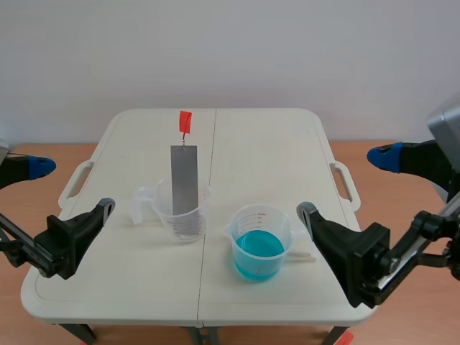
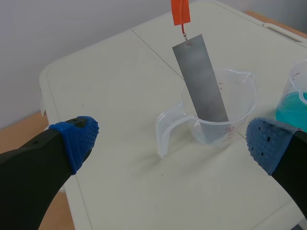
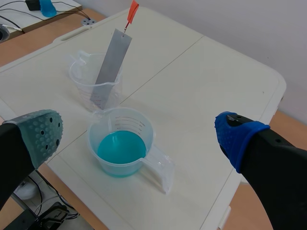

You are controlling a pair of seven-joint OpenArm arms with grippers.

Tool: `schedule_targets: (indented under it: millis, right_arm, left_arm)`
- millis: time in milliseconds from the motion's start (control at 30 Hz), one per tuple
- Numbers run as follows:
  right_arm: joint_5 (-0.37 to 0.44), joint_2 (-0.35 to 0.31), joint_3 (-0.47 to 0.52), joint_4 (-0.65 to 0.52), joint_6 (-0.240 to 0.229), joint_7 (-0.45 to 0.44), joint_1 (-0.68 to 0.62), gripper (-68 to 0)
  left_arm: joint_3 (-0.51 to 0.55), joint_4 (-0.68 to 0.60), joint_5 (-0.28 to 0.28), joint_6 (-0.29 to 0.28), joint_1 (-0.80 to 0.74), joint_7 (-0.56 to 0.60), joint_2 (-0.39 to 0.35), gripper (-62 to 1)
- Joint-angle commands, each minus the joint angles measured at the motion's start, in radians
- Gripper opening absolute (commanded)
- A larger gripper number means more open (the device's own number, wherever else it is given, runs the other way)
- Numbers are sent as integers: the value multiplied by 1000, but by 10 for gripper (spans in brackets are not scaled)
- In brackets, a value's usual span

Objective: Hold the metal plate by the orange handle, dip it into the blue solution, take it out and point at it, then put the plate back in the beaker on the left.
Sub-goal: 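Return to the home posture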

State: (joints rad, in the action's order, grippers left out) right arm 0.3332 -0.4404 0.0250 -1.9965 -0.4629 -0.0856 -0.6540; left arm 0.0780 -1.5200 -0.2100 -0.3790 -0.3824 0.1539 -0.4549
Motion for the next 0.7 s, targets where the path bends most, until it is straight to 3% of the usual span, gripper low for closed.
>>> schedule_targets:
  millis: [0,667]
  right_arm:
    - [11,-2,9,-20,4,-14,9,-10]
    - [10,-2,9,-19,3,5,8,-10]
  left_arm:
    - [11,-15,-10,-2,3,14,-11,14]
    - [11,-15,-10,-2,3,14,-11,14]
